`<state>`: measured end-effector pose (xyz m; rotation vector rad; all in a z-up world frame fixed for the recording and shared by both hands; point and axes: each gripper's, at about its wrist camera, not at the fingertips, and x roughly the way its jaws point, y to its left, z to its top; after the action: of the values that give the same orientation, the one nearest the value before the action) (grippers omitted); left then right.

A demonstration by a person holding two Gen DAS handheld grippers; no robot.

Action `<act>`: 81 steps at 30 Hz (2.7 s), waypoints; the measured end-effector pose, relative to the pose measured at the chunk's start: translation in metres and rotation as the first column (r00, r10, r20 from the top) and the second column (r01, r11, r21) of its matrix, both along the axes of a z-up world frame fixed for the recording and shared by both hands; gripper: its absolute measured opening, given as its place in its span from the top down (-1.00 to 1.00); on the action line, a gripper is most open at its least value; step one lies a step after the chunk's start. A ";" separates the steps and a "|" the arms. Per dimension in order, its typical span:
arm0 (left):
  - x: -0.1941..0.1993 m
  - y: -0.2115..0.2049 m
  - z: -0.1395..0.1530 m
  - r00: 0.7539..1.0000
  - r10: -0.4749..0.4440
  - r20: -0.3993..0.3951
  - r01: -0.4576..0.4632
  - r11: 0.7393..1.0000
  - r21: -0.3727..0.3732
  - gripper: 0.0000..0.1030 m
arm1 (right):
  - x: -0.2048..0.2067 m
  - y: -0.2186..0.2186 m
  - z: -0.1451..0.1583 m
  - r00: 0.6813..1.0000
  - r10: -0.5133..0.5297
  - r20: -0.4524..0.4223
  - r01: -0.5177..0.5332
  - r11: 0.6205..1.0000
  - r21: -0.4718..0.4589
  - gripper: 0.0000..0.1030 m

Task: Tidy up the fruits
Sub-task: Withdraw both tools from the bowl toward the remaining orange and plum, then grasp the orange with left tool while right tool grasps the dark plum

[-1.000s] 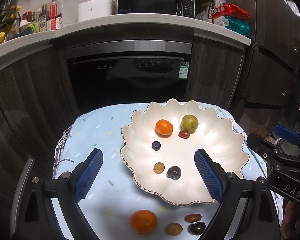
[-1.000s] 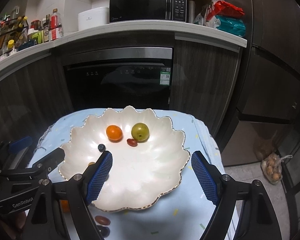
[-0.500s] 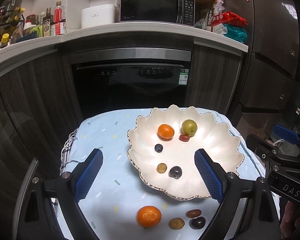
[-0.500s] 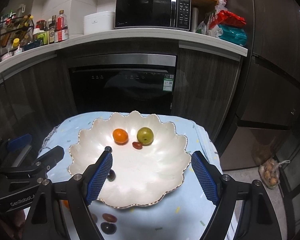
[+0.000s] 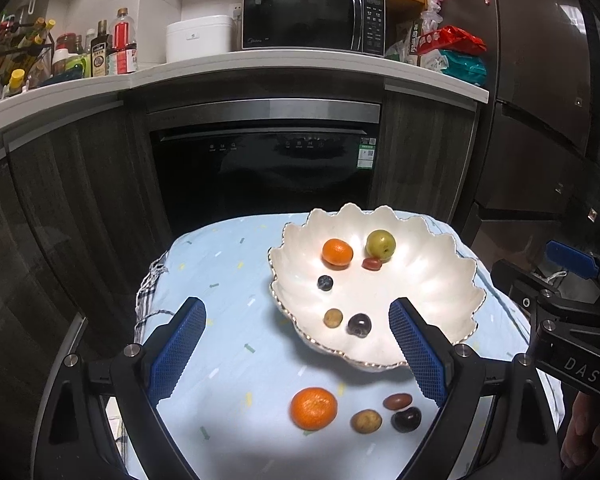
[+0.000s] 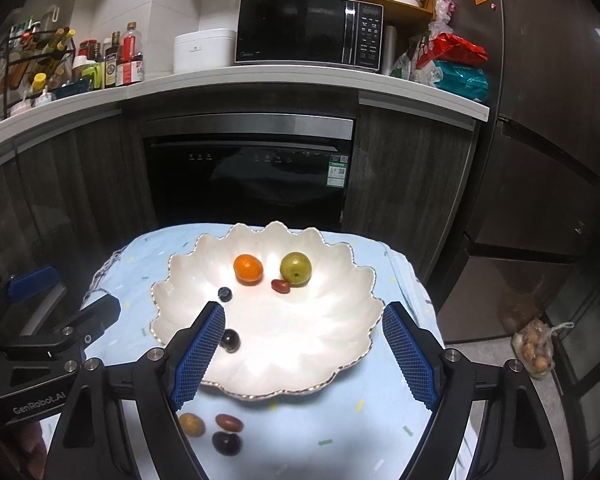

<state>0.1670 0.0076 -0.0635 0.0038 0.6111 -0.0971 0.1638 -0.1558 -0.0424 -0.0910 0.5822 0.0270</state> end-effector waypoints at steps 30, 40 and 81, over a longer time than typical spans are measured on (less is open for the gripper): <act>-0.022 0.003 -0.053 0.996 -0.084 -0.039 0.086 0.994 0.068 -0.82 | -0.031 0.016 -0.050 0.998 -0.031 -0.058 0.030 0.999 -0.028 -0.60; -0.023 0.000 -0.071 0.992 -0.116 -0.038 0.120 0.988 0.094 -0.81 | -0.034 0.015 -0.071 0.996 -0.026 -0.088 0.024 0.999 -0.028 -0.59; 0.010 -0.006 -0.118 0.948 -0.245 -0.203 0.264 0.962 0.071 -0.38 | -0.020 0.037 -0.142 0.947 0.140 -0.288 -0.134 0.990 0.041 0.04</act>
<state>0.1774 0.0015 -0.1819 0.1708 0.8069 -0.3219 0.1439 -0.1191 -0.1840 -0.1083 0.8695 0.1844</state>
